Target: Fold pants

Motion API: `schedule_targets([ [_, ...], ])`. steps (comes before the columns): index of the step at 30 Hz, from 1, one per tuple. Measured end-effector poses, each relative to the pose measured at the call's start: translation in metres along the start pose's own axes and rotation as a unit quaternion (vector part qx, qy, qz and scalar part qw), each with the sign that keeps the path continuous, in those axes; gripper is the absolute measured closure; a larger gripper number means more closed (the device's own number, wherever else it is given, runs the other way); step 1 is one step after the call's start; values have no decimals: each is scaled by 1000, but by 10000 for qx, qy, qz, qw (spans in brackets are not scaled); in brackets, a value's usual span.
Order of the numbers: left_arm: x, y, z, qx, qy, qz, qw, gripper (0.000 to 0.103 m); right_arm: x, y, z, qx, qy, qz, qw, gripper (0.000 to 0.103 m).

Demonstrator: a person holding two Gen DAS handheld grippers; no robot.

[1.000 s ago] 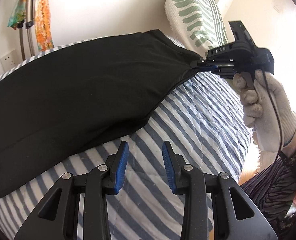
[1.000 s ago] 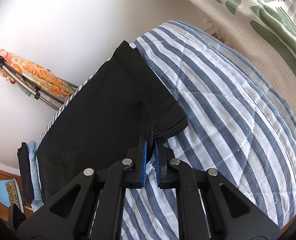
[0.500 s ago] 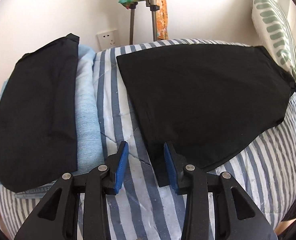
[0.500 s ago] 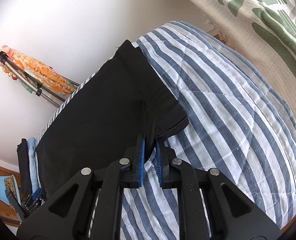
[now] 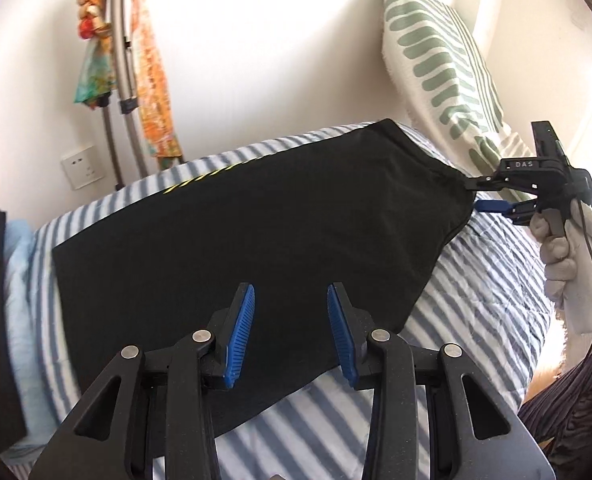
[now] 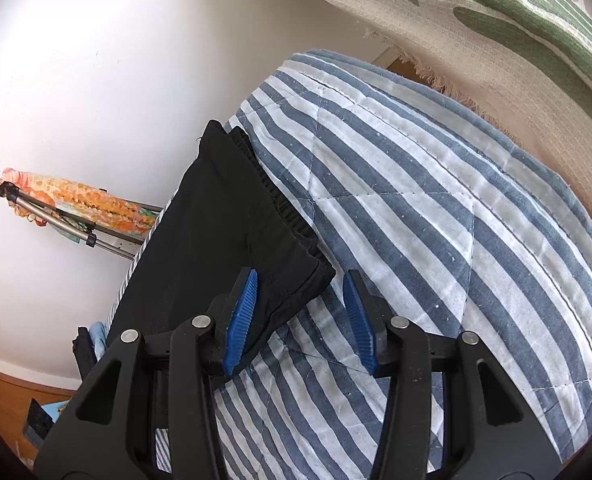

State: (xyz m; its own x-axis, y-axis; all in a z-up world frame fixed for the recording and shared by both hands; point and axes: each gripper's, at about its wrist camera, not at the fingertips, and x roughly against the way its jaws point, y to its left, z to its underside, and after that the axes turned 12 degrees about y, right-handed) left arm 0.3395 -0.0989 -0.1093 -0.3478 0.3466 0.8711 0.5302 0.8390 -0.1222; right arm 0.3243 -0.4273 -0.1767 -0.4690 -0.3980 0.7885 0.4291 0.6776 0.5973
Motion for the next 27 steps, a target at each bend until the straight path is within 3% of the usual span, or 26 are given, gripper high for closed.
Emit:
schedule_targets([
  [4,-25,-38,-25,-415,78,157,9990,66,-15,0,2,-41,213,-65,9997,56],
  [8,-68,-61,-34,-713,537,146,9959,66,-25,-5,0,-309,204,-332,9988,57],
  [10,-84,-64,-30,-770,734,37,9943,65,-26,-5,-2,-398,184,-397,9983,68],
  [13,-80,-63,-31,-744,652,123,9950,63,-26,-1,-6,-309,116,-268,9991,78],
  [19,-47,-44,-24,-496,433,232,9976,63,-14,21,-2,103,-130,25,9999,83],
  [24,-19,9,-9,124,254,35,9996,63,-5,34,0,336,-279,60,9990,83],
  [27,-28,44,0,537,659,-172,9962,63,-3,42,-1,429,-324,117,9985,84],
])
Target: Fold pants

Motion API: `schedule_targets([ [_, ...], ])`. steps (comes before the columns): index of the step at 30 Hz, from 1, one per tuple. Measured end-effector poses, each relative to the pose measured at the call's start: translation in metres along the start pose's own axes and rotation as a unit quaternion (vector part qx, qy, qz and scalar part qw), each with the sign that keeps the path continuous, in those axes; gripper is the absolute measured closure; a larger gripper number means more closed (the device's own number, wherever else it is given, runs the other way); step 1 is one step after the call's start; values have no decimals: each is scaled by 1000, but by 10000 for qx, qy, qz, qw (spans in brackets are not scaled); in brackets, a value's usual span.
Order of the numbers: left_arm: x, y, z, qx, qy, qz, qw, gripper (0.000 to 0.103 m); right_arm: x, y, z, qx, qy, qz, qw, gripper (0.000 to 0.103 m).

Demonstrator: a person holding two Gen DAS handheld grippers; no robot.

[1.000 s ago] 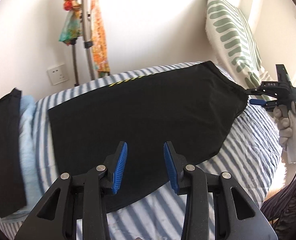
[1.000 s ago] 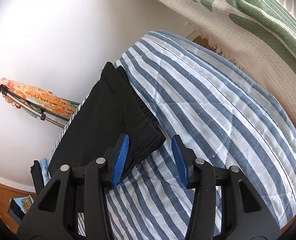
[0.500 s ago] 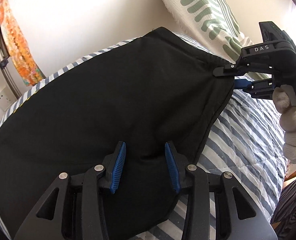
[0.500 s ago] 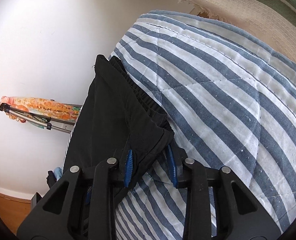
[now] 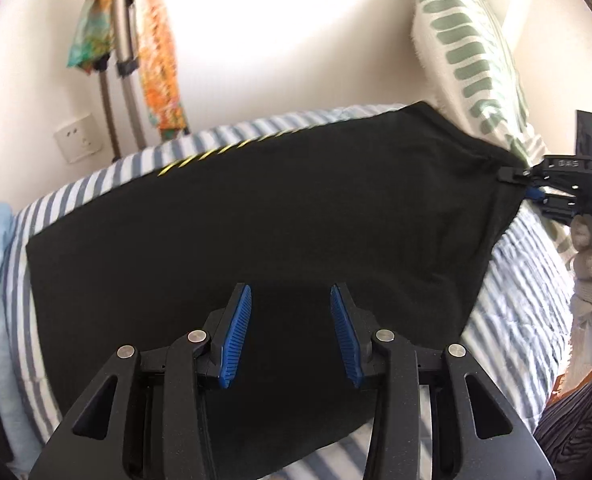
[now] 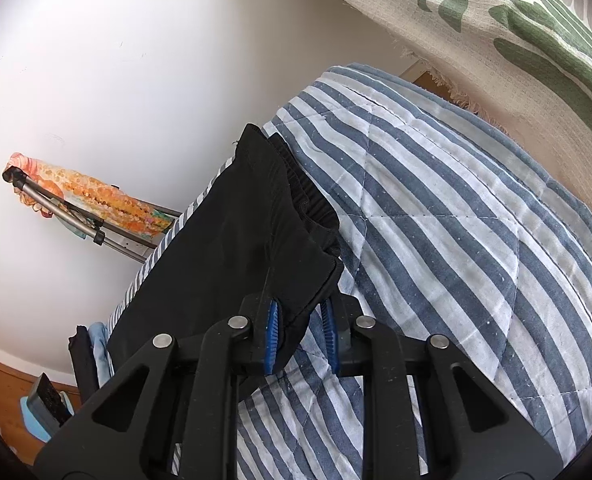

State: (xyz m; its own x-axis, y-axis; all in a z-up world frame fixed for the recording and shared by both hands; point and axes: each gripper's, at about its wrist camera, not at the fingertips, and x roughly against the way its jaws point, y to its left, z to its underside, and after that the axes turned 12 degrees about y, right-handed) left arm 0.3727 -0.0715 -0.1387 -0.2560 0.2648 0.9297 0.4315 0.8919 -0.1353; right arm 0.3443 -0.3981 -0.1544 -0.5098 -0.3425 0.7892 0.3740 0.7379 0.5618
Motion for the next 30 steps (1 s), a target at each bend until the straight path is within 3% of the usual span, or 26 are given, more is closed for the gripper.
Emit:
schedule_targets([
  [2,3,22,6,289,128,-45,9995,63,3,8,0,70,-34,-32,10000,84],
  [7,71,65,36,666,-409,-405,9961,63,15,54,4,772,-296,44,9966,86],
  [11,122,111,68,1249,-866,-504,9871,63,14,112,18,1564,-418,77,9868,86],
  [14,137,141,85,1654,-1076,-538,9789,63,0,167,40,2183,-281,-136,9754,88],
  [17,143,163,97,1900,-1101,-465,9745,63,-22,230,79,2976,52,-320,9542,88],
  [22,148,179,108,2046,-1180,-532,9702,63,-84,306,167,4184,831,-394,9036,89],
  [26,143,183,110,2012,-1119,-493,9719,63,-134,322,230,4914,1305,21,8611,89],
  [28,137,184,111,2009,-1057,-428,9730,63,-147,317,245,5071,1386,193,8504,89],
  [30,131,184,111,1974,-973,-364,9748,63,-151,312,249,5118,1392,225,8475,89],
])
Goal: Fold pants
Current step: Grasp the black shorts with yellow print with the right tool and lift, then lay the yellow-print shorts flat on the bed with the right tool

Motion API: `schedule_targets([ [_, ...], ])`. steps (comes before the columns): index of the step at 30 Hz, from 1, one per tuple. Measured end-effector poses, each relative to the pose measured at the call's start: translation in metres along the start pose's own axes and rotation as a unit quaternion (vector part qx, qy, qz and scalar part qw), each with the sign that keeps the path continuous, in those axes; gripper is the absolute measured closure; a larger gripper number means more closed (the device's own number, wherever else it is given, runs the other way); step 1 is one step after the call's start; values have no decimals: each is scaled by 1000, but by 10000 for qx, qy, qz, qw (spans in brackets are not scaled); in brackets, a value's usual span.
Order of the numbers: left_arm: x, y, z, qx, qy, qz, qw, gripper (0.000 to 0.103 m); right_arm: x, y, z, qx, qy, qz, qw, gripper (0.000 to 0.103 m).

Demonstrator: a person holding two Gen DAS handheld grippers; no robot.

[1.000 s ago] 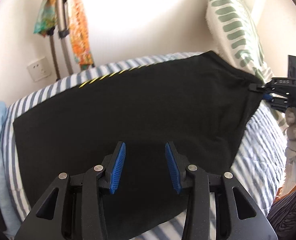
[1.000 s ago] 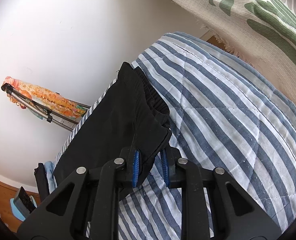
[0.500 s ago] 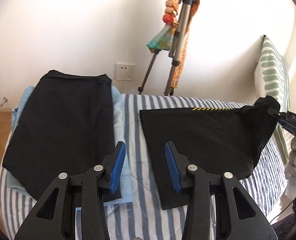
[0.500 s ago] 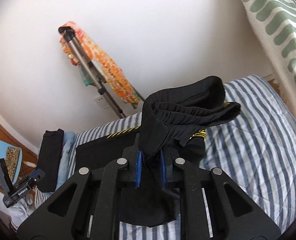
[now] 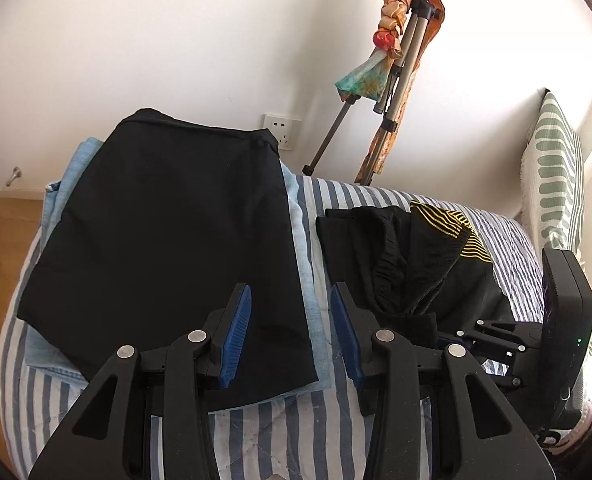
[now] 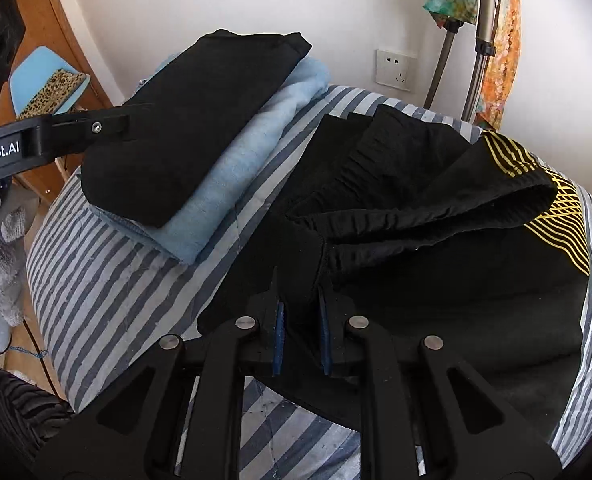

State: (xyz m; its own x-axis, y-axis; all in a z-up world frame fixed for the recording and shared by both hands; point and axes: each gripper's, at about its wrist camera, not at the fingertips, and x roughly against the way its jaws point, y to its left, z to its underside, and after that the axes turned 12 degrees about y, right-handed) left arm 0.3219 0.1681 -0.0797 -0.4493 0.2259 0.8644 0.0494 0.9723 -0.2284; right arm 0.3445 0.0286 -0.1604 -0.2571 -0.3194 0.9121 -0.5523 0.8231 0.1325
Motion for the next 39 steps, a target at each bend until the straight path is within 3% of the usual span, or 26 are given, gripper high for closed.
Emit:
schedule_targets([
  [2,-4,-1,2,-33,70,54,10000,63,0,-7,1,-112,54,-180,9998,87],
  [4,-6,-4,2,-45,105,191,9998,63,5,-17,1,-233,119,-513,9983,74],
  [6,-9,-9,2,-53,130,366,9992,63,19,-27,6,-296,31,-721,9969,50],
  [8,-14,-20,3,-149,227,582,9979,63,36,-33,13,-298,-91,-920,9953,47],
  [10,-20,-35,6,-405,353,736,9958,63,51,-43,19,-345,-134,-1128,9929,47],
  [13,-25,-55,12,-670,486,858,9929,61,73,-68,22,-631,-293,-958,9930,47],
  [15,-29,-66,15,-768,592,933,9909,47,78,-95,17,-1022,-257,-876,9906,47],
  [17,-34,-75,19,-813,663,905,9904,46,77,-126,10,-1547,-195,-809,9844,47],
  [20,-46,-88,19,-1007,740,595,9904,46,64,-161,-8,-2157,-11,-911,9722,47],
  [23,-42,-98,14,-1324,449,290,9897,46,58,-175,-26,-2441,33,-1031,9643,47],
  [28,-53,-109,-7,-1826,492,734,9792,45,51,-177,-51,-2453,268,-818,9656,47],
  [32,-78,-117,-19,-2213,963,1008,9652,45,37,-184,-61,-2621,547,-864,9596,47],
  [36,-90,-116,-10,-2485,1324,790,9563,45,29,-181,-68,-2566,688,-1078,9580,67],
  [39,-86,-114,8,-2735,1262,529,9521,46,26,-167,-78,-2306,729,-1087,9642,83],
])
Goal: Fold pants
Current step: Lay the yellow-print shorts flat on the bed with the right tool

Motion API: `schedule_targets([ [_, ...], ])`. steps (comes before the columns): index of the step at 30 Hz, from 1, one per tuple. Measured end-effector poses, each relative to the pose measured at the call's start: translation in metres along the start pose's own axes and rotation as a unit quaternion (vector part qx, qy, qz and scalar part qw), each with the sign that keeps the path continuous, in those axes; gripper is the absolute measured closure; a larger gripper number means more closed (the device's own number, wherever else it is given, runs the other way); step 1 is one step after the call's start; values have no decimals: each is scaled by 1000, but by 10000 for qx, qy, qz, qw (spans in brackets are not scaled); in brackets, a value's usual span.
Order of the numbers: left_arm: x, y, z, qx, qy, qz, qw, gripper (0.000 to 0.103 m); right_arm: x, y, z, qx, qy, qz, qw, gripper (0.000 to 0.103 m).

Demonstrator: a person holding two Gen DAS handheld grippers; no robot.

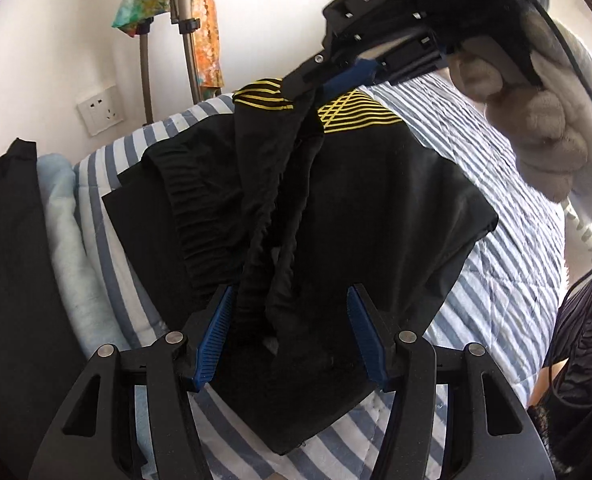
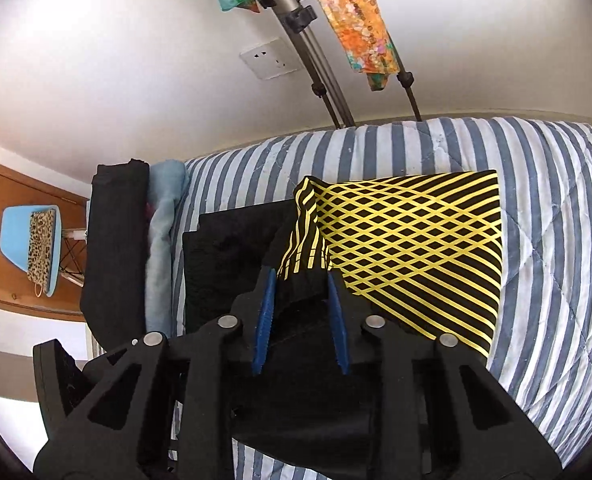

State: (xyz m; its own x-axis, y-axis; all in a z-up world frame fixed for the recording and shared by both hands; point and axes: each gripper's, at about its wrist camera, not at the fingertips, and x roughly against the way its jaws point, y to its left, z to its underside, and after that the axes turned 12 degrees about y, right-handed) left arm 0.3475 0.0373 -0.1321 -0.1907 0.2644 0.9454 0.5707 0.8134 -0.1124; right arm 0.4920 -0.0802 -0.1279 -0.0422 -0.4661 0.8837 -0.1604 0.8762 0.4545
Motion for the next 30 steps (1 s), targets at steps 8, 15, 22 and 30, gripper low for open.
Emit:
schedule_targets([
  [8,12,-3,27,265,-373,-24,9989,83,-4,52,-14,451,-125,-70,9989,91],
  [15,17,8,45,694,-558,329,9955,83,-8,87,-24,897,-105,-877,9921,79],
  [22,16,24,53,994,-731,757,9895,83,8,59,6,888,-208,-87,9958,76],
  [30,26,26,63,1210,-502,523,9900,55,-61,81,-1,1076,166,288,9936,79],
])
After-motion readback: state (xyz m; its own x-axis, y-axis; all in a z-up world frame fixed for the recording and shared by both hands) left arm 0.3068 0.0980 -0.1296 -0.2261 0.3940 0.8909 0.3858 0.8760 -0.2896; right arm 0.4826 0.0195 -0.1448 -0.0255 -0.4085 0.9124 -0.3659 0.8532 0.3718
